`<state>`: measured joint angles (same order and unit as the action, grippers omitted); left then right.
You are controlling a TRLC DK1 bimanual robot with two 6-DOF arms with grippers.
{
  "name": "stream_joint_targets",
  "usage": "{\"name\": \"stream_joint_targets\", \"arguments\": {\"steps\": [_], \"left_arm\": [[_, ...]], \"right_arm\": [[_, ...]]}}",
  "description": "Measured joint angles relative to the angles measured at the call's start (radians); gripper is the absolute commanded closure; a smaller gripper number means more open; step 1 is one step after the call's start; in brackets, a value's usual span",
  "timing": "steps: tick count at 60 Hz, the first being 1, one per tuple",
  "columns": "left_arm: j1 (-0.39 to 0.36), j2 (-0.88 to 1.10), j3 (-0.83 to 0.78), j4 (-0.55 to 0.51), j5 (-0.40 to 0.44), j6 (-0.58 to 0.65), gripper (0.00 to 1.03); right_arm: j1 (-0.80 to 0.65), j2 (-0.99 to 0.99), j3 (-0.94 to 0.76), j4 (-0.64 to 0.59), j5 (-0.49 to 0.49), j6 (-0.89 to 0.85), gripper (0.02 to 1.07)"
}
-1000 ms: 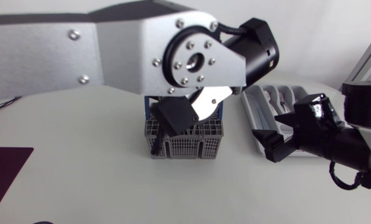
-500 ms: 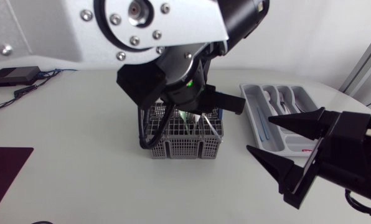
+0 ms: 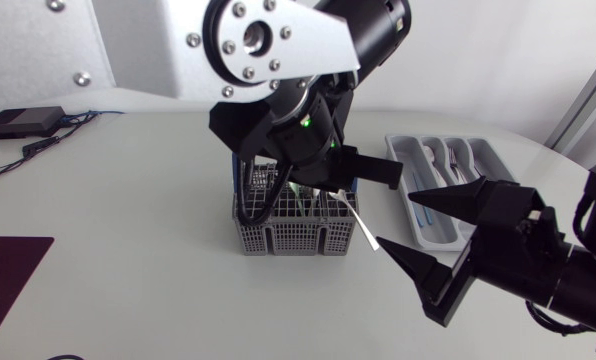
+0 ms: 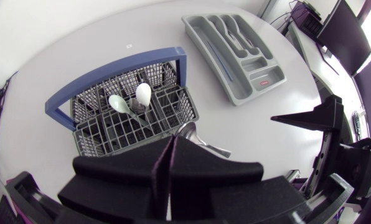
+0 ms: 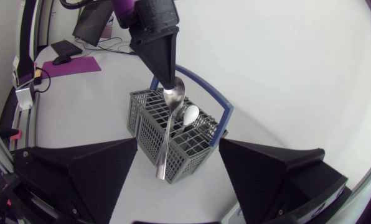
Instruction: Unload the cutlery basket into the drawer organizer.
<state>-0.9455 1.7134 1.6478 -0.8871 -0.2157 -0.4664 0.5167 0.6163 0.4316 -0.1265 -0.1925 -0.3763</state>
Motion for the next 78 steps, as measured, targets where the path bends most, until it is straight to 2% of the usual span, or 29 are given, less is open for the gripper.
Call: {"name": "stream_joint_targets", "arguments": {"steps": [9, 13, 21, 27, 28, 31, 42, 58, 67, 78], "left_arm": [[-0.006, 0.016, 0.031, 0.005, 0.026, 0.0, 0.92], [-0.006, 0.028, 0.042, 0.006, 0.039, 0.0, 0.92], [-0.005, 0.044, 0.053, 0.006, 0.066, 0.0, 0.92], [-0.003, 0.049, 0.061, 0.006, 0.089, 0.0, 0.92], [-0.003, 0.05, 0.063, 0.006, 0.09, 0.0, 0.92], [0.001, 0.05, 0.066, 0.006, 0.108, 0.0, 0.92], [0.016, 0.05, 0.07, 0.006, 0.115, 0.0, 0.92], [0.029, 0.051, 0.07, 0.006, 0.134, 0.0, 0.92], [0.029, 0.051, 0.07, 0.006, 0.134, 0.0, 0.92], [0.029, 0.051, 0.07, 0.006, 0.134, 0.0, 0.92]], "right_arm": [[0.038, 0.097, 0.0, 0.065, 0.047, 0.001, 0.17], [0.048, 0.138, 0.001, 0.09, 0.064, 0.001, 0.22], [0.058, 0.184, 0.018, 0.13, 0.09, 0.001, 0.25], [0.058, 0.214, 0.033, 0.161, 0.09, 0.001, 0.33], [0.058, 0.218, 0.034, 0.163, 0.09, 0.001, 0.38], [0.058, 0.235, 0.036, 0.174, 0.09, 0.001, 0.44], [0.058, 0.269, 0.036, 0.183, 0.09, 0.001, 0.63], [0.058, 0.275, 0.036, 0.184, 0.09, 0.001, 0.79], [0.058, 0.293, 0.036, 0.184, 0.089, 0.001, 0.81], [0.058, 0.299, 0.05, 0.184, 0.09, 0.001, 0.94]]}}
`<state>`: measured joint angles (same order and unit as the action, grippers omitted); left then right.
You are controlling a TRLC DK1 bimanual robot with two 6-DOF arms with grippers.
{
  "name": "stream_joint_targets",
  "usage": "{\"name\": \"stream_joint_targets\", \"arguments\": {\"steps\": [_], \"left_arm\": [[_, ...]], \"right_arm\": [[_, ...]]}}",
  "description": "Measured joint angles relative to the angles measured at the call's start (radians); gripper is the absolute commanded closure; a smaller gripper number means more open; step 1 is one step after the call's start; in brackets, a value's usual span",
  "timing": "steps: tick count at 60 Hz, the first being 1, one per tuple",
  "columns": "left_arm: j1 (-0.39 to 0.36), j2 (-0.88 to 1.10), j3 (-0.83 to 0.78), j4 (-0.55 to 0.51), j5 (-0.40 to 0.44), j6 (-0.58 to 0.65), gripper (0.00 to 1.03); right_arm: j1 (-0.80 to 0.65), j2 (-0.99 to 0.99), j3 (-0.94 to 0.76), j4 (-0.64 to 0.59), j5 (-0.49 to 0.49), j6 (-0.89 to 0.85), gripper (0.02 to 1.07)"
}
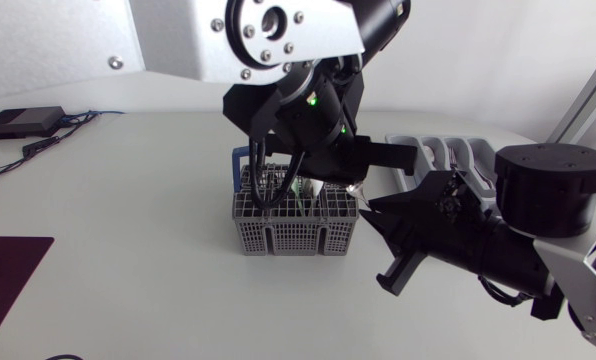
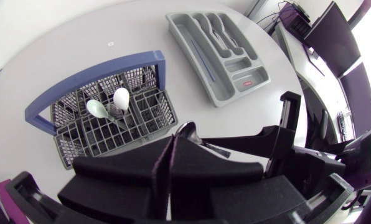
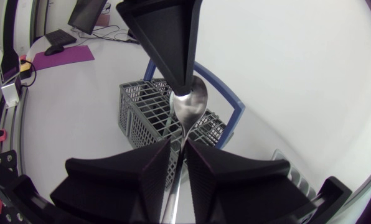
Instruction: Unload the cutlery basket into the drawer organizer.
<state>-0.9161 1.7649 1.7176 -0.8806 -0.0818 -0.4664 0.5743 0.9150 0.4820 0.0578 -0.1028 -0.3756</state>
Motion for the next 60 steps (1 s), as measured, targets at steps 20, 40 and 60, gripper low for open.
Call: {"name": "stream_joint_targets", "arguments": {"steps": [20, 40, 60], "left_arm": [[0.0, 0.0, 0.0, -0.005, 0.003, -0.001, 0.92], [0.006, 0.0, 0.0, -0.012, 0.019, -0.004, 0.68], [0.066, -0.002, 0.031, -0.004, 0.021, -0.003, 0.12]], "right_arm": [[-0.009, 0.0, 0.003, -0.002, 0.003, 0.002, 1.01], [-0.013, 0.0, 0.014, -0.034, -0.004, 0.008, 1.01], [-0.015, -0.053, 0.015, -0.163, -0.086, -0.03, 1.01]]}}
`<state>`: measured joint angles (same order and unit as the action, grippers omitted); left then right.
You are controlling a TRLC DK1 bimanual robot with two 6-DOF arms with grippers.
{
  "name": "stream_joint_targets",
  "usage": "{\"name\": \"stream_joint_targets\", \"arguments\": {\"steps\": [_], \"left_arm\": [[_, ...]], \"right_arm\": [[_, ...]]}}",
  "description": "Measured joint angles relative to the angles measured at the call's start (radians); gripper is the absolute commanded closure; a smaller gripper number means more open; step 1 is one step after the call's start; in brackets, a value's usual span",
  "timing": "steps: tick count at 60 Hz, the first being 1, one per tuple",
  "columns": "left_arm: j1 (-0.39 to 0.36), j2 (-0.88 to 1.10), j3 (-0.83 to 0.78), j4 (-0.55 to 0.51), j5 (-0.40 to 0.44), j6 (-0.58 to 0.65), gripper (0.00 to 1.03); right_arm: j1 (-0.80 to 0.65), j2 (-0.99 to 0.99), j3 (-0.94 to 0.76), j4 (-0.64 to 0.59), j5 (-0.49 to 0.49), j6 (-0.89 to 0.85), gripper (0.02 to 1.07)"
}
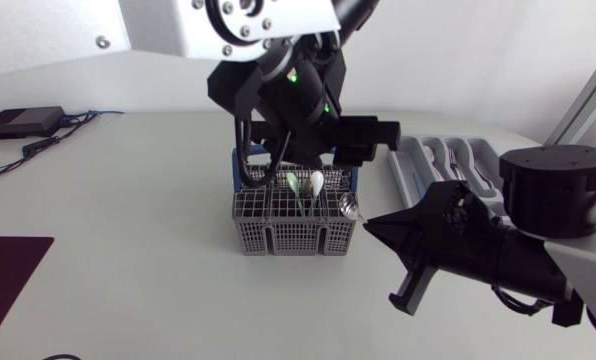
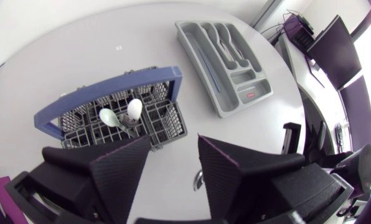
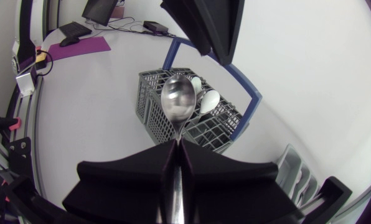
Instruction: Unload the cutlery basket into the drawer organizer.
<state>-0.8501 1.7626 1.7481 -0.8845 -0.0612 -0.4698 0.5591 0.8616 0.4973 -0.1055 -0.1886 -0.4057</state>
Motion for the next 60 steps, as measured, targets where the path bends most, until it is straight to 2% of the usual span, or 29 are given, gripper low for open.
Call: {"name": "stream_joint_targets", "arguments": {"steps": [15, 21, 30, 38, 49, 60], "left_arm": [[0.099, -0.021, 0.02, -0.018, 0.0, 0.023, 0.11], [0.149, -0.036, 0.01, -0.026, 0.0, 0.056, 0.11], [0.18, -0.059, -0.066, -0.021, 0.002, 0.088, 0.11], [0.189, -0.06, -0.15, 0.029, 0.005, 0.106, 0.12], [0.193, -0.068, -0.187, 0.061, 0.006, 0.108, 0.12], [0.2, -0.074, -0.206, 0.083, 0.01, 0.108, 0.12]], "right_arm": [[-0.13, -0.088, -0.013, -0.111, -0.143, -0.087, 1.01], [-0.274, -0.116, -0.015, -0.158, -0.256, -0.175, 1.01], [-0.477, -0.102, -0.015, -0.208, -0.395, -0.316, 1.01], [-0.632, -0.01, -0.015, -0.242, -0.494, -0.472, 1.01], [-0.762, 0.126, -0.011, -0.255, -0.558, -0.638, 1.01], [-0.895, 0.313, 0.07, -0.292, -0.613, -0.793, 1.01]]}}
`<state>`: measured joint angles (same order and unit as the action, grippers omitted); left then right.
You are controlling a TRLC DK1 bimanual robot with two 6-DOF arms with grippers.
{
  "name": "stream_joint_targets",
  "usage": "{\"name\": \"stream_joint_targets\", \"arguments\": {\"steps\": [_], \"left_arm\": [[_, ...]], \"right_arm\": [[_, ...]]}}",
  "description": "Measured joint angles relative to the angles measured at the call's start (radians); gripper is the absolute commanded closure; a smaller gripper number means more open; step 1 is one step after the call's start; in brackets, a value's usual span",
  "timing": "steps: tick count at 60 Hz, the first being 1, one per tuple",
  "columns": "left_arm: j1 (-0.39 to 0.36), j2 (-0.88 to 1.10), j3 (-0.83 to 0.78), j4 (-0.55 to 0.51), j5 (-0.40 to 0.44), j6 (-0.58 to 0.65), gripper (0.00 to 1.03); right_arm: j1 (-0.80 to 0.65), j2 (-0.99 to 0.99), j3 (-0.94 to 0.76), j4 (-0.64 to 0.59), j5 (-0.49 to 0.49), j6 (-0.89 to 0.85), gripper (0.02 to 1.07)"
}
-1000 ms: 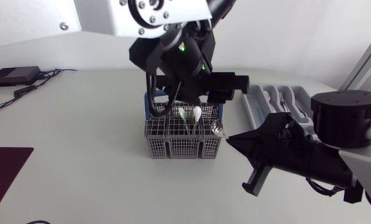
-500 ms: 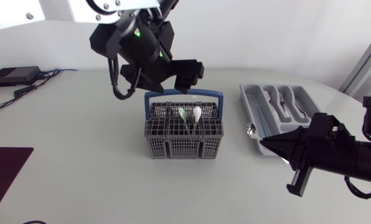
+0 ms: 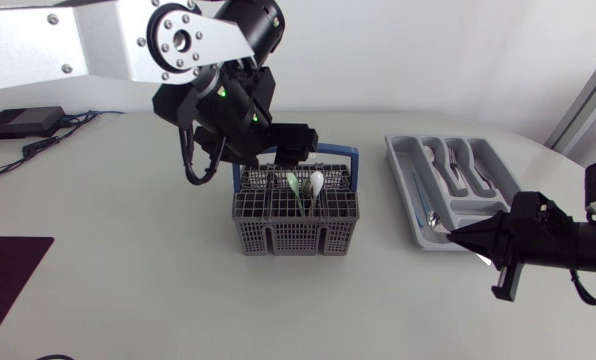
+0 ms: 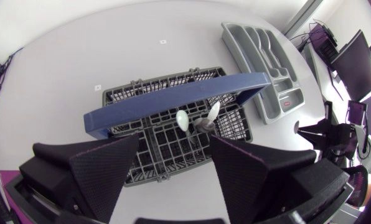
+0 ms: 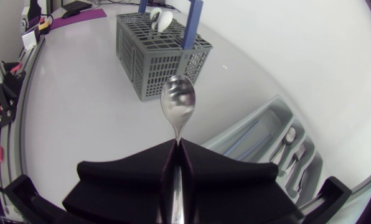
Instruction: Unload the cutlery basket into the drawer organizer.
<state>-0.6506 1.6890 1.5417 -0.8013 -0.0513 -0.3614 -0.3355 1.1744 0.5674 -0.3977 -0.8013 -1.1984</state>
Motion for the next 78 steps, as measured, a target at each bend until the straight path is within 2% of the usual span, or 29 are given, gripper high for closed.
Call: {"name": "stream_joint_targets", "arguments": {"steps": [24, 37, 47, 61, 64, 69, 78], "left_arm": [[0.0, 0.0, -0.006, 0.011, 0.022, 0.004, 0.12], [0.0, 0.0, -0.006, 0.014, 0.022, 0.004, 0.12], [0.0, 0.0, -0.006, 0.015, 0.023, 0.004, 0.12], [0.0, 0.0, -0.006, 0.015, 0.025, 0.005, 0.12], [0.0, 0.0, -0.006, 0.015, 0.025, 0.005, 0.12], [0.0, 0.0, -0.006, 0.015, 0.025, 0.007, 0.12], [0.0, 0.0, -0.006, 0.016, 0.025, 0.007, 0.12]], "right_arm": [[-0.192, 0.383, 0.286, -0.086, -0.006, -0.296, 1.01], [-0.238, 0.549, 0.404, -0.119, 0.033, -0.46, 1.01], [-0.243, 0.642, 0.455, -0.09, 0.098, -0.535, 1.01], [-0.241, 0.672, 0.459, -0.011, 0.172, -0.603, 1.01], [-0.241, 0.672, 0.457, 0.013, 0.181, -0.614, 0.95], [-0.24, 0.671, 0.438, 0.072, 0.187, -0.621, 0.73], [-0.227, 0.669, 0.389, 0.111, 0.201, -0.629, 0.64]]}}
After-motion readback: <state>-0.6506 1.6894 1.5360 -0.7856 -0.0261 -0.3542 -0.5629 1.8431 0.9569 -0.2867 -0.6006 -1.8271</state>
